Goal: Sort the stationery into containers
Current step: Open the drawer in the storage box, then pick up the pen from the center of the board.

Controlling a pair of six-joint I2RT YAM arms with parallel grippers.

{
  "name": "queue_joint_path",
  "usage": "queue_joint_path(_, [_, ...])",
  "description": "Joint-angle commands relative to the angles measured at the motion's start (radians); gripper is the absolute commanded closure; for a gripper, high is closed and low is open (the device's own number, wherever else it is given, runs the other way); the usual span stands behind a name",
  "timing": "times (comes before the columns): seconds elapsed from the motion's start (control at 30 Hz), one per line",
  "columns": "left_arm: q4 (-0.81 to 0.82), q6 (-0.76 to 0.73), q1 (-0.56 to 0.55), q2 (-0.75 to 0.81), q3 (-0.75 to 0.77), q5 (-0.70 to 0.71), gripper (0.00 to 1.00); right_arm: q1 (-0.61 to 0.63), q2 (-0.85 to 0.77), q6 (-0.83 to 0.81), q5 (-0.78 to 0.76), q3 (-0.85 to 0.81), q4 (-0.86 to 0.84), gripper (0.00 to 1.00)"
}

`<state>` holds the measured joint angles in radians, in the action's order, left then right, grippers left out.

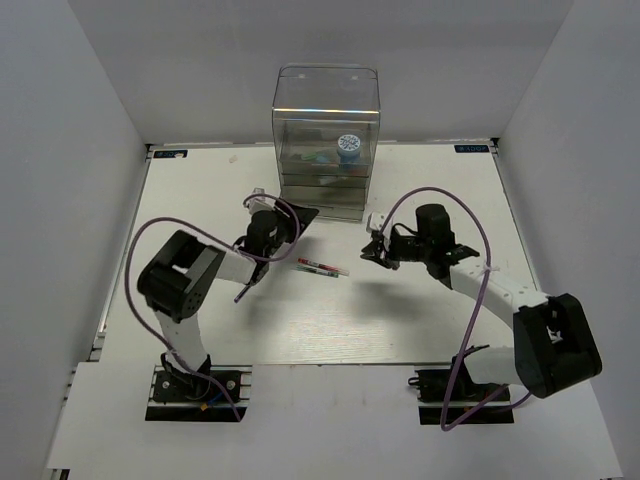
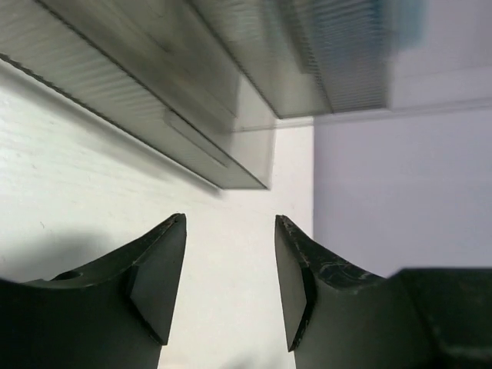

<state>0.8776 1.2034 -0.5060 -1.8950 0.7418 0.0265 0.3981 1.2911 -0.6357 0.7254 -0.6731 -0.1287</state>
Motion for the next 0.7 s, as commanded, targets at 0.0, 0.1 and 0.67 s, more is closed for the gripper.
queue_joint_path(0.0, [-0.101,-0.067,-0.005,0.2,-0.054,-0.007,0.4,0.028,0.054,-0.082,0.06,-0.043,0.069,0.78])
queue_joint_path(0.1, [-0.277,-0.162,0.018,0.371,-0.073,-0.02,0.37,0.076,0.108,-0.094,0.031,-0.072,0.095,0.78])
queue_joint_path(0.67, [-1.269,-0.924,0.05,0.921,-0.012,0.312,0.0,0.254,0.416,0.011,-0.274,-0.295,0.19,0.6])
